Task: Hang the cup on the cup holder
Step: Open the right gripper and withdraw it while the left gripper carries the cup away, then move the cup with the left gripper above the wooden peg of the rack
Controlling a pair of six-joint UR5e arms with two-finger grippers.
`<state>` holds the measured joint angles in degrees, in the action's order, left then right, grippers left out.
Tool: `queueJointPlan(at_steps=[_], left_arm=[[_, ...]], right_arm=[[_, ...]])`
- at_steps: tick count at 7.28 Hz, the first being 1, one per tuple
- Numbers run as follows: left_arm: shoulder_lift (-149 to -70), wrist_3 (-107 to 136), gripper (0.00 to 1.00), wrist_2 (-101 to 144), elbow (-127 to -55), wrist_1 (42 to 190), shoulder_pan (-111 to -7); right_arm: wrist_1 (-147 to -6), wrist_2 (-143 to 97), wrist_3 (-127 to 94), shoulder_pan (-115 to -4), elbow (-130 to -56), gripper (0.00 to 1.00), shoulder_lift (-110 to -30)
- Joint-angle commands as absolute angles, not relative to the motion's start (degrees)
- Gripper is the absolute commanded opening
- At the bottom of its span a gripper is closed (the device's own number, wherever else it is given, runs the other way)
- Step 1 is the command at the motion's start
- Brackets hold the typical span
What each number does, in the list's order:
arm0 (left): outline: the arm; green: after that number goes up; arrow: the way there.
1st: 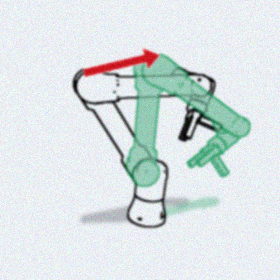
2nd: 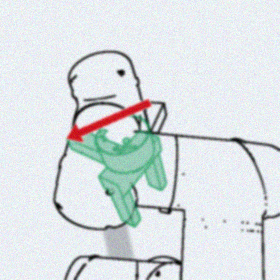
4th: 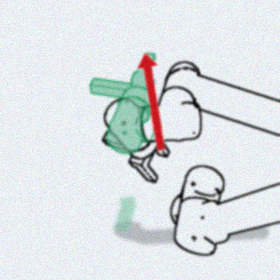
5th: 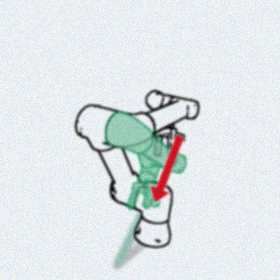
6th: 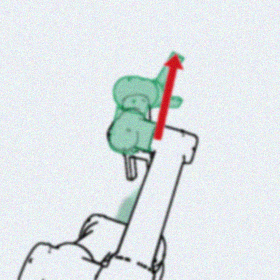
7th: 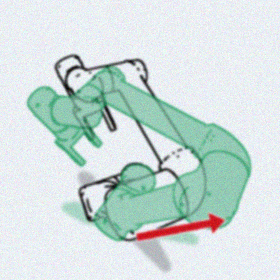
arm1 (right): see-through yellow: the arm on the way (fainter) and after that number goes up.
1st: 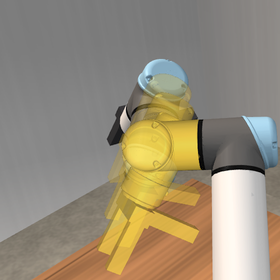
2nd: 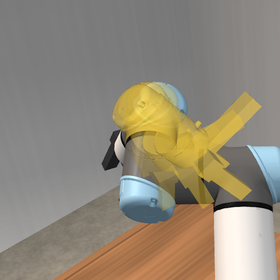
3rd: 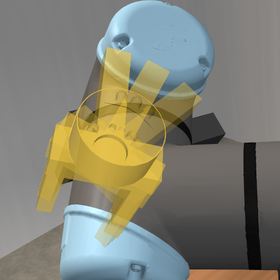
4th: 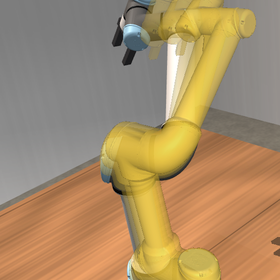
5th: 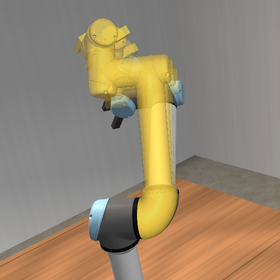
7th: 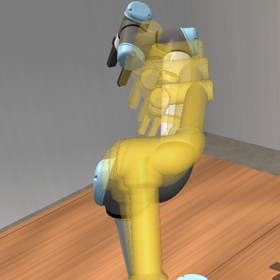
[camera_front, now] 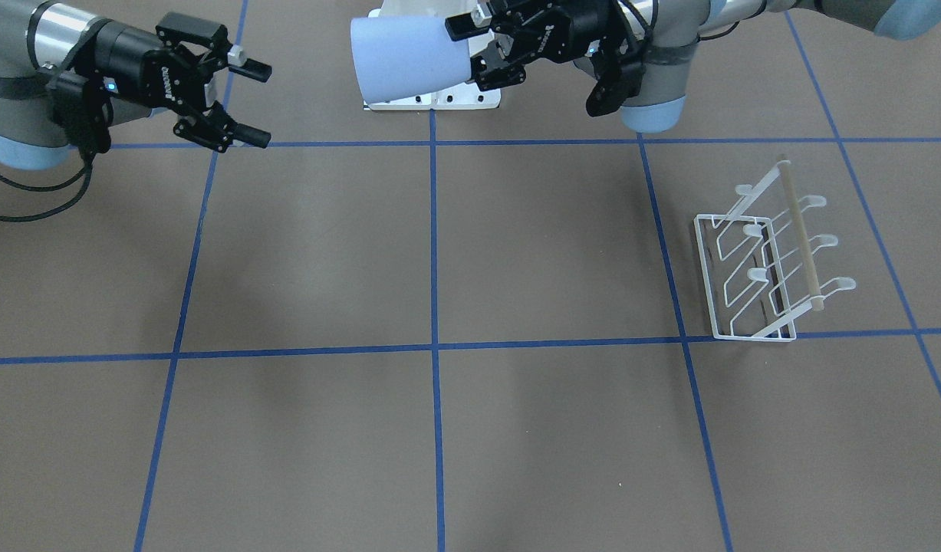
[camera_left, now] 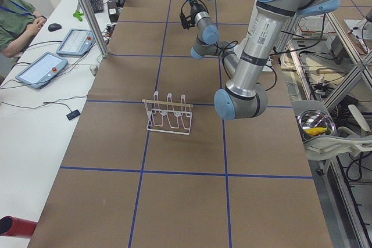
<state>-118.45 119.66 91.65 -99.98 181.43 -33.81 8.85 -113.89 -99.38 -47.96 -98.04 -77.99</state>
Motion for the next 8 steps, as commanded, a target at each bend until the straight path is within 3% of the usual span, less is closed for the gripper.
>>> queueJointPlan(at_steps=[1, 8], left_arm=[[-118.3, 112.88, 0.0, 99.11, -100.28, 168.99, -41.28], [-119.0, 70.48, 0.0, 119.84, -99.93, 126.73, -63.07]], right_arm=[[0.76, -112.25, -75.28, -56.74, -91.87, 1.0, -78.14], [-44.24, -115.64, -36.67, -70.92, -90.97, 1.0, -77.08]])
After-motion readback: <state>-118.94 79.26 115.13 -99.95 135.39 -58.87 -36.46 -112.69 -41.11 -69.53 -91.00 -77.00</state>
